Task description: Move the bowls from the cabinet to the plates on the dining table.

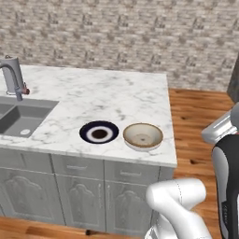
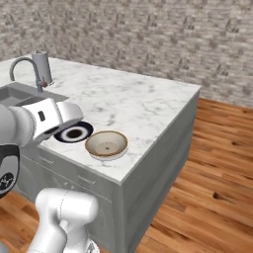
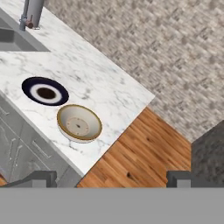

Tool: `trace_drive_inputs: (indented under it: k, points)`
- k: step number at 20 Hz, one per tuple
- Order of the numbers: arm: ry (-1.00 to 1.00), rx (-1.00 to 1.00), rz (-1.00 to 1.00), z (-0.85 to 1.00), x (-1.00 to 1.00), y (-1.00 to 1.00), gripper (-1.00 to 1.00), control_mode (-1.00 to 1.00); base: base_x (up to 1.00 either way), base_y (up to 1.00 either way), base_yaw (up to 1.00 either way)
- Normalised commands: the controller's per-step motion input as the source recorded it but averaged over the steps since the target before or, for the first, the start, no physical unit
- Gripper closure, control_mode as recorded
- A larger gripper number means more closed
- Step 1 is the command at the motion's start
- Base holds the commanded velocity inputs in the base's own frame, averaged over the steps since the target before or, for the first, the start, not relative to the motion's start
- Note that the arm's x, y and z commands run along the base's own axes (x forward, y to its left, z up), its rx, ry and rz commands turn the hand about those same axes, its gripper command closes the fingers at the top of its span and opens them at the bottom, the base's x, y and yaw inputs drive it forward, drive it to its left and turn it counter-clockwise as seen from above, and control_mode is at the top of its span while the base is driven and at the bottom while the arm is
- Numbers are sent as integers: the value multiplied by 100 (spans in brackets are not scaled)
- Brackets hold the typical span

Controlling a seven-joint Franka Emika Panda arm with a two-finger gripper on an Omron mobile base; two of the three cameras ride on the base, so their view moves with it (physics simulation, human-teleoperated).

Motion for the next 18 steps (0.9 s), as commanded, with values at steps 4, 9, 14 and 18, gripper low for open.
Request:
trace_drive_inputs:
  k: [4,9,14,18]
  points:
    - [0,0,0,0,0,0,-100,100,-47,-28,-13]
    - [0,0,0,0,0,0,-100,100,-34,-35,-15]
    - [0,0,0,0,0,0,-100,100,-23,-31,-23]
    - [0,0,0,0,0,0,-100,100,-1,-22,-35]
